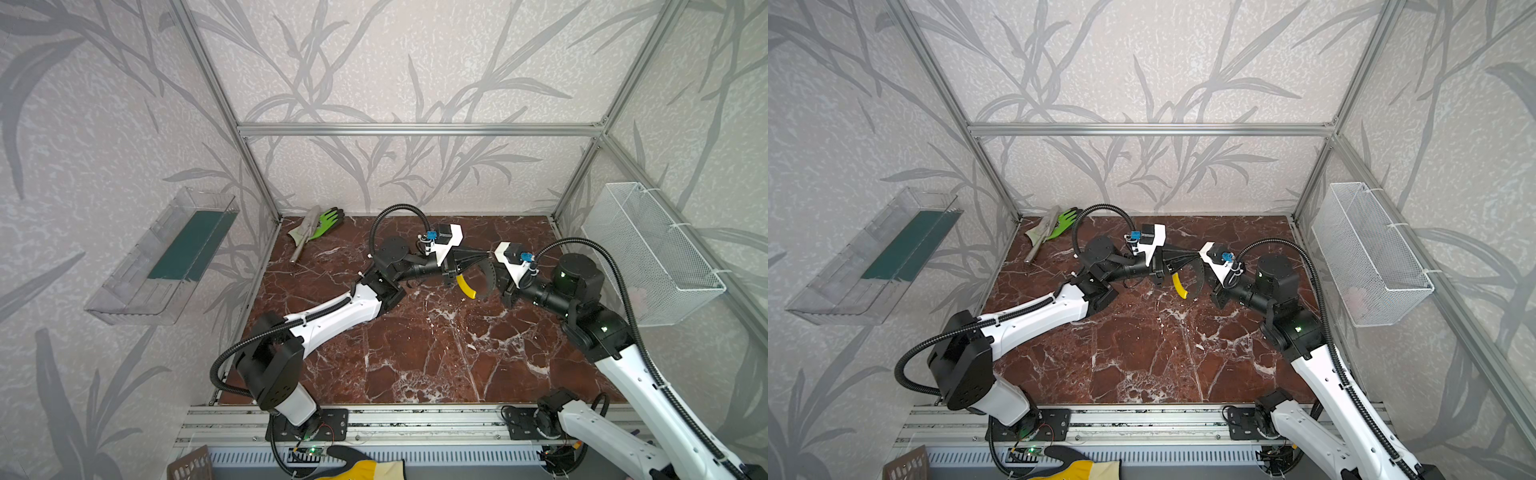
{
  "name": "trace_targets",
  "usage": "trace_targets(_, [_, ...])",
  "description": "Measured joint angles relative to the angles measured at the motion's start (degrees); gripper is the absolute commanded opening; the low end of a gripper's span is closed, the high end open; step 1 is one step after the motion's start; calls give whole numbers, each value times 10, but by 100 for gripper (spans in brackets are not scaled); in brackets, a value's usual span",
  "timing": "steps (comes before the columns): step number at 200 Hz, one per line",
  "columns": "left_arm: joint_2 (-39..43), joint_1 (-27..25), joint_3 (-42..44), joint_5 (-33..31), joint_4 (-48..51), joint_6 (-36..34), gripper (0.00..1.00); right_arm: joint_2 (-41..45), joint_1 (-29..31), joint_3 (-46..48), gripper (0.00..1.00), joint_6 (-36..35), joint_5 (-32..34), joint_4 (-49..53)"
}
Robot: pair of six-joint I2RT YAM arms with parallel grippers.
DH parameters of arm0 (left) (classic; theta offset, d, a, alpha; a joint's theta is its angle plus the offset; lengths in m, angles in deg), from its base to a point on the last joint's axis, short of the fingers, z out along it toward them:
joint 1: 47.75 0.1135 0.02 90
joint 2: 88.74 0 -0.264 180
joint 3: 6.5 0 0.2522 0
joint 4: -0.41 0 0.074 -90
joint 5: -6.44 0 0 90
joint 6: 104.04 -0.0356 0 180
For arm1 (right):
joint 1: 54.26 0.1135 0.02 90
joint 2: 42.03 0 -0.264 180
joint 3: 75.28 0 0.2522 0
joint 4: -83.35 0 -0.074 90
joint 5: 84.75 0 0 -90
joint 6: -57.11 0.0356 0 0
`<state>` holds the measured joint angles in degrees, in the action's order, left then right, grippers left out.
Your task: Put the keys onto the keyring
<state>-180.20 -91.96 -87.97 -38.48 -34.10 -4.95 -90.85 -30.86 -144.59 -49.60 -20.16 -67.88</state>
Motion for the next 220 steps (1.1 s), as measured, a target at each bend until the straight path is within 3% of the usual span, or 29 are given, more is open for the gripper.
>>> trace_targets(32, [0, 11, 0, 14, -17, 16, 0, 26, 2, 0, 40, -24, 24, 30])
trace_targets(86, [0, 26, -1, 64, -19, 34, 0, 106, -17, -1, 30, -31, -2, 27])
trace_targets(123, [0, 26, -2, 96, -8, 35, 0, 87, -21, -2, 20, -18, -39, 10])
trace_targets(220, [9, 25, -4, 115, 34, 18, 0, 44, -31, 17, 25, 62, -89, -74])
